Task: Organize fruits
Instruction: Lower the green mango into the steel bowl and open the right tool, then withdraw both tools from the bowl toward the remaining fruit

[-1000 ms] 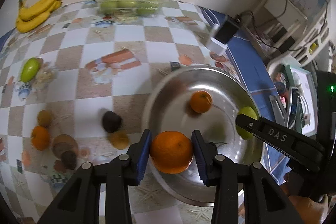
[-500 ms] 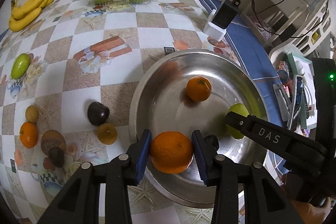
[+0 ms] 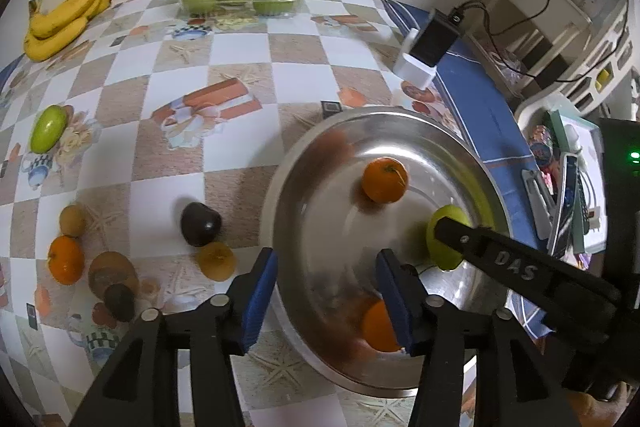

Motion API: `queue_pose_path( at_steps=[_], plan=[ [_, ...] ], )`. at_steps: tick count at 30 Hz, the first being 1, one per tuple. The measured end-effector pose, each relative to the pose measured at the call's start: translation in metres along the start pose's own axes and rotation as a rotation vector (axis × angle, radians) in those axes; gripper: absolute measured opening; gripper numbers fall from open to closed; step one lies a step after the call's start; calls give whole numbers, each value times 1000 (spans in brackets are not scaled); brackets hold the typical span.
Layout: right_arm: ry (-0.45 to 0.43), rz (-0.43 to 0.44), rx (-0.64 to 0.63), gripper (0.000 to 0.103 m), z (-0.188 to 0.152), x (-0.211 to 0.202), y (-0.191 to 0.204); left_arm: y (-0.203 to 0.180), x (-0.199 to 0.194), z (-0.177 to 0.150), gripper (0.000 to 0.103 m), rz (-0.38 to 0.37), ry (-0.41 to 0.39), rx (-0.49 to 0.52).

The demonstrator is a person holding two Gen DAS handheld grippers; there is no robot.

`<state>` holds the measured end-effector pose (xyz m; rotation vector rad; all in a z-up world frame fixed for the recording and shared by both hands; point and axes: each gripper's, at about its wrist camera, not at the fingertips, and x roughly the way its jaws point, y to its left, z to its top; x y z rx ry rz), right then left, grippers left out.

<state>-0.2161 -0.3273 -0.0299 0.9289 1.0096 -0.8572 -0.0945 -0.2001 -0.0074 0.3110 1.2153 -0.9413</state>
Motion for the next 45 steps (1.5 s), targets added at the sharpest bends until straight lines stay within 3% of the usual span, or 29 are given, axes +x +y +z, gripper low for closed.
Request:
queue_pose_path(
  at_steps=[13, 18, 23, 26, 29, 31, 43, 45],
  plan=[
    [-48, 19, -30, 42, 1, -13, 8, 30, -5, 3, 59, 146, -12, -94],
    [-49, -7, -31, 42, 2, -14, 9, 47, -8, 3, 65, 196, -18, -161],
    [-41, -59, -40, 51, 2, -11, 9, 59, -8, 3, 78, 243, -9, -203],
    [-30, -90, -52, 63, 2, -7, 11, 66, -7, 1, 90, 268, -3, -227],
    [-28, -106, -67, 67, 1, -3, 12, 71, -5, 0, 99, 288, 1, -249],
    [-28, -109, -77, 76, 0, -2, 14, 75, -5, -1, 102, 304, 3, -266],
    [-49, -114, -132, 89, -5, -1, 23, 91, -8, -4, 103, 355, -12, -315],
    [-55, -115, -137, 100, -5, -1, 25, 92, -8, -4, 103, 364, -2, -315]
  ],
)
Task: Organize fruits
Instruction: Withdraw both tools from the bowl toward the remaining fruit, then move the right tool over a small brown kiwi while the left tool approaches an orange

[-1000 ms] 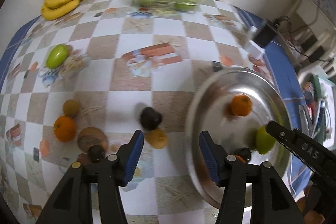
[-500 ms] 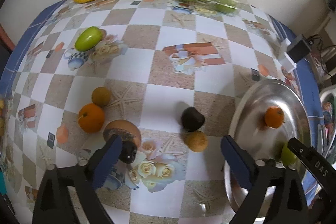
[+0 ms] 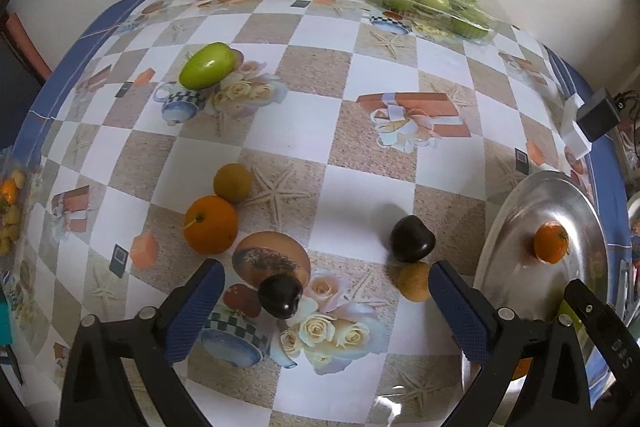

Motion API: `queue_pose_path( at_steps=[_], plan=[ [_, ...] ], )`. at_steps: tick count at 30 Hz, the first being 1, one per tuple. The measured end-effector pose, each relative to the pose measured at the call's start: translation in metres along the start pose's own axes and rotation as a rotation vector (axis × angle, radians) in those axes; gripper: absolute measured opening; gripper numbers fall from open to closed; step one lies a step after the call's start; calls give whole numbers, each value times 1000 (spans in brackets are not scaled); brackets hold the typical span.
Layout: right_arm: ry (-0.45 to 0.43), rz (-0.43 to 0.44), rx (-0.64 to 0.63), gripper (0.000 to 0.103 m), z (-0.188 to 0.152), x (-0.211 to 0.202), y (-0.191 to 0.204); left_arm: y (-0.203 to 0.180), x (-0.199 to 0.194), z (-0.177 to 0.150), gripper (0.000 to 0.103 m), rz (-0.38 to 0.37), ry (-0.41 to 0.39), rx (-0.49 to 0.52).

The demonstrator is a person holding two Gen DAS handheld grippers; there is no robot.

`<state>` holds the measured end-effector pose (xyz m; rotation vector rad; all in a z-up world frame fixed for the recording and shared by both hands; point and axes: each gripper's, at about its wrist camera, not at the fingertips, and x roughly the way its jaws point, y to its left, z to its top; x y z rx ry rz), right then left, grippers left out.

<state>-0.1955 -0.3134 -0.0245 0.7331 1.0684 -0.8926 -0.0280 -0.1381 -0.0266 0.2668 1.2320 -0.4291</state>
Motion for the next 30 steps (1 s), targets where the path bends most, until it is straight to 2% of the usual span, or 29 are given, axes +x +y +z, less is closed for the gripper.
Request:
queue_pose_path(
  at_steps=[1, 17, 30],
  plan=[
    [-3, -3, 0, 103, -1, 0, 0, 0, 0, 0, 103, 4, 2, 1],
    [-15, 18, -53, 103, -3, -5, 14, 24, -6, 9, 103, 12, -14, -47],
    [-50, 161, -128, 103, -6, -18, 44, 75, -17, 25, 103, -15, -46, -151]
  ],
)
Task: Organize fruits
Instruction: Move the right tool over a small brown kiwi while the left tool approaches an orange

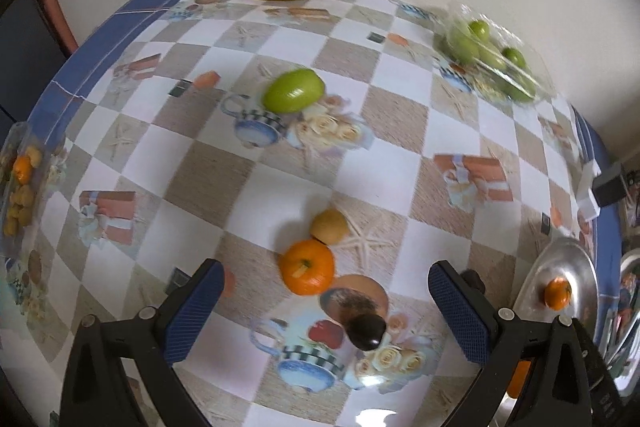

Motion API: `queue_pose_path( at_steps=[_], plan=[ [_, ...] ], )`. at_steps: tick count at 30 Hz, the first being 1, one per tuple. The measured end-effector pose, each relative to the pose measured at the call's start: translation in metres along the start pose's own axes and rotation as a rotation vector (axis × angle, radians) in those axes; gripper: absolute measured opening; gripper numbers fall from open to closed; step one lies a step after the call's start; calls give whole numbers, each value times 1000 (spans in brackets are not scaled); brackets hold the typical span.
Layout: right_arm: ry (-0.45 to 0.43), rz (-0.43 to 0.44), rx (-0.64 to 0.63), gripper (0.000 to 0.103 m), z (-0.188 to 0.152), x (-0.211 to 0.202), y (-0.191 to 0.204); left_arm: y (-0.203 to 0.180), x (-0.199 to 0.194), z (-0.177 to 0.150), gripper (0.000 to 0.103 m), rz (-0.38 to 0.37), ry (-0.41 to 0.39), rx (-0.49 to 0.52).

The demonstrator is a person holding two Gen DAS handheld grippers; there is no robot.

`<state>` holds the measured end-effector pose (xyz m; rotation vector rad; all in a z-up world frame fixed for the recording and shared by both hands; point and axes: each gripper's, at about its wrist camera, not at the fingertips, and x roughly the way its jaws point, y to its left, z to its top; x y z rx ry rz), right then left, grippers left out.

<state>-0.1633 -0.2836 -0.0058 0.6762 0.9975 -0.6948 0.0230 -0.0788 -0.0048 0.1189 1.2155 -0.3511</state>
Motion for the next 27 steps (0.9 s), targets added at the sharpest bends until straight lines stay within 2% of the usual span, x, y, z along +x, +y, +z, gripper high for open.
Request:
queue_pose_path(
  at_steps=[14, 27],
  plan=[
    [17, 57, -181, 103, -14, 3, 75, 64, -23, 26, 103, 28, -85, -78],
    [49, 137, -261, 103, -29, 11, 122, 96, -26, 33, 103, 31, -93, -122]
  ],
)
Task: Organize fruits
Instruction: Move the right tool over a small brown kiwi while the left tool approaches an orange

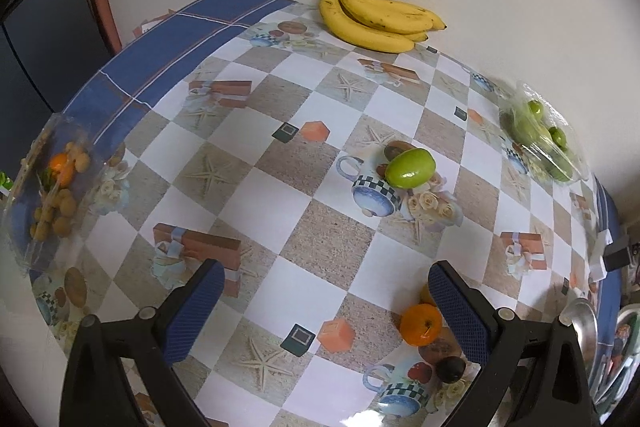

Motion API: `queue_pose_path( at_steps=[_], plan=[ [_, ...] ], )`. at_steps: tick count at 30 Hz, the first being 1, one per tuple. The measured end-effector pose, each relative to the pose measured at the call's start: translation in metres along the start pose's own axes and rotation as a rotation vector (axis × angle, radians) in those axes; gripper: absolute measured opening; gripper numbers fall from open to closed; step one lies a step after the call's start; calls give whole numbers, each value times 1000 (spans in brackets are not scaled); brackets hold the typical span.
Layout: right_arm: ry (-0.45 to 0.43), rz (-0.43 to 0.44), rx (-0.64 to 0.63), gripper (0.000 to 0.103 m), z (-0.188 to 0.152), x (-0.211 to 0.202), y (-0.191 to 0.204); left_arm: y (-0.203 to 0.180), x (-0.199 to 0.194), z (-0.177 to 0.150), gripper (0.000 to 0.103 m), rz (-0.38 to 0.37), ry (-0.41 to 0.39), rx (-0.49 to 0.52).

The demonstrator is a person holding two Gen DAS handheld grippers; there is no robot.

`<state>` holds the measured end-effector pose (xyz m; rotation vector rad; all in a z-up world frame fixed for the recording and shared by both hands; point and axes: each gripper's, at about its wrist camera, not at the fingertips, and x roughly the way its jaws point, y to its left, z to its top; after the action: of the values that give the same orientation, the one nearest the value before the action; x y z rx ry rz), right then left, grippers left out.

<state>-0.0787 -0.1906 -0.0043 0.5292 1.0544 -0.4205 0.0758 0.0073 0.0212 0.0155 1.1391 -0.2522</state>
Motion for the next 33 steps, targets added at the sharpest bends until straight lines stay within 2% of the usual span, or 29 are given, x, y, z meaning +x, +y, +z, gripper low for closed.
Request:
queue_pose_path(
  at_steps=[19, 26, 29, 33],
  plan=[
    [20, 4, -42, 103, 4, 6, 1, -39, 14, -12, 103, -93, 30, 131],
    [-16, 13, -62, 102, 5, -1, 1, -51, 17, -17, 103, -120, 39, 188],
    [-27, 27, -63, 93, 6, -3, 1, -56, 16, -18, 103, -137, 45, 215],
    [-16, 38, -61, 89, 5, 1, 1, -57, 20, -20, 103, -152, 64, 205]
  ],
)
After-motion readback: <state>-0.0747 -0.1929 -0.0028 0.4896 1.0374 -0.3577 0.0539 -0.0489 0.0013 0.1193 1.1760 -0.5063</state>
